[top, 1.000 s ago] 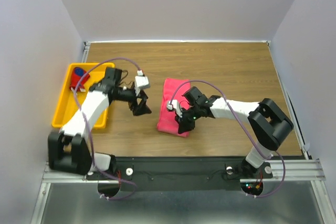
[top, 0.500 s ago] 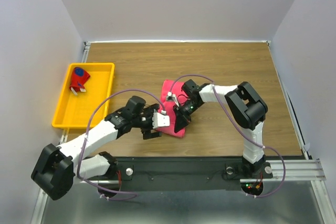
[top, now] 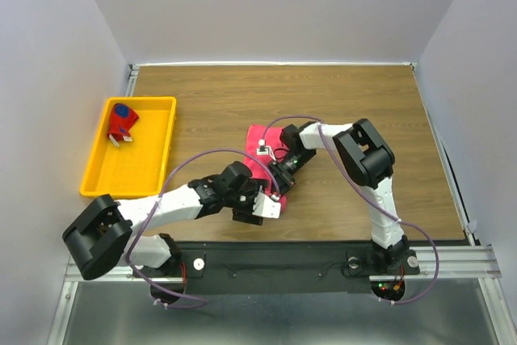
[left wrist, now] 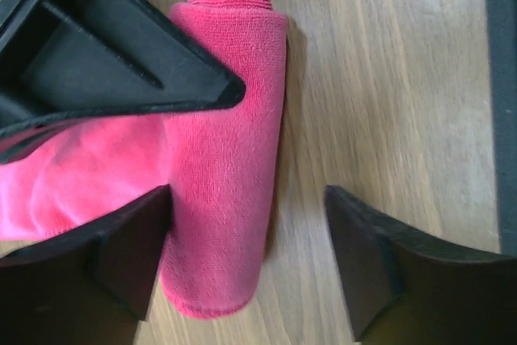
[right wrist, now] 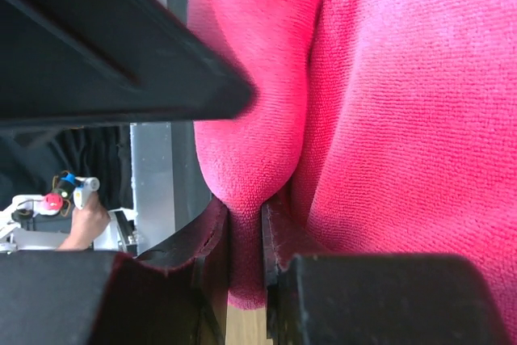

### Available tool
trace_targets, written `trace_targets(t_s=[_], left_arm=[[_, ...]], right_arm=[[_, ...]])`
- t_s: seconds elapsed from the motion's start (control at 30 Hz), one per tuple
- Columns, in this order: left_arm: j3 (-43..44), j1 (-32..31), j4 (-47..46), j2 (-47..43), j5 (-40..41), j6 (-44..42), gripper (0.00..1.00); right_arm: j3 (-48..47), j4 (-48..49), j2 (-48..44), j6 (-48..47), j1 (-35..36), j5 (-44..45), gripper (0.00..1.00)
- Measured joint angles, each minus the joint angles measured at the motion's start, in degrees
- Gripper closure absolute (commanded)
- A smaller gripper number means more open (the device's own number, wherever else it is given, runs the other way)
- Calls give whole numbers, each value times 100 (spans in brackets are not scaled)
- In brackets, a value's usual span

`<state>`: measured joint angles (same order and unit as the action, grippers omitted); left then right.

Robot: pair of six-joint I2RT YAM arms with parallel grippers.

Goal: Roll the towels
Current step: Roll the towel

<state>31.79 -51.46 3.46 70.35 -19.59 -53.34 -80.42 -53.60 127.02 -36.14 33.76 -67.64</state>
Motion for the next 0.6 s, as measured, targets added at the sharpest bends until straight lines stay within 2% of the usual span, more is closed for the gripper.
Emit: trace_targets(t_s=[0.07, 0.17, 0.23, 0.27, 0.33, 0.43, 0.5, 0.6], left_arm=[[7, -48, -133, 216, 114, -48, 37], [35, -57, -345, 533, 282, -48, 73], [138, -59, -348, 645, 326, 72, 87], [179, -59, -326, 675, 334, 140, 90], [243, -59, -275, 715, 337, 267, 97], [400, -55, -166, 835, 275, 470, 100], [481, -55, -149, 920, 232, 586, 100], [608, -4, -76, 1062, 98, 680, 100]], right_arm=[[-61, -138, 35, -42, 0, 24, 89], [-127, -243, 63, -55, 0, 81, 84], [-160, -308, 79, -50, -11, 146, 79], [-179, -330, 85, -37, -42, 173, 69], [-199, -374, 87, 20, -94, 208, 59], [-229, -393, 87, 164, -247, 295, 51], [-236, -378, 87, 374, -415, 361, 34], [-234, -295, -48, 890, -697, 391, 27]])
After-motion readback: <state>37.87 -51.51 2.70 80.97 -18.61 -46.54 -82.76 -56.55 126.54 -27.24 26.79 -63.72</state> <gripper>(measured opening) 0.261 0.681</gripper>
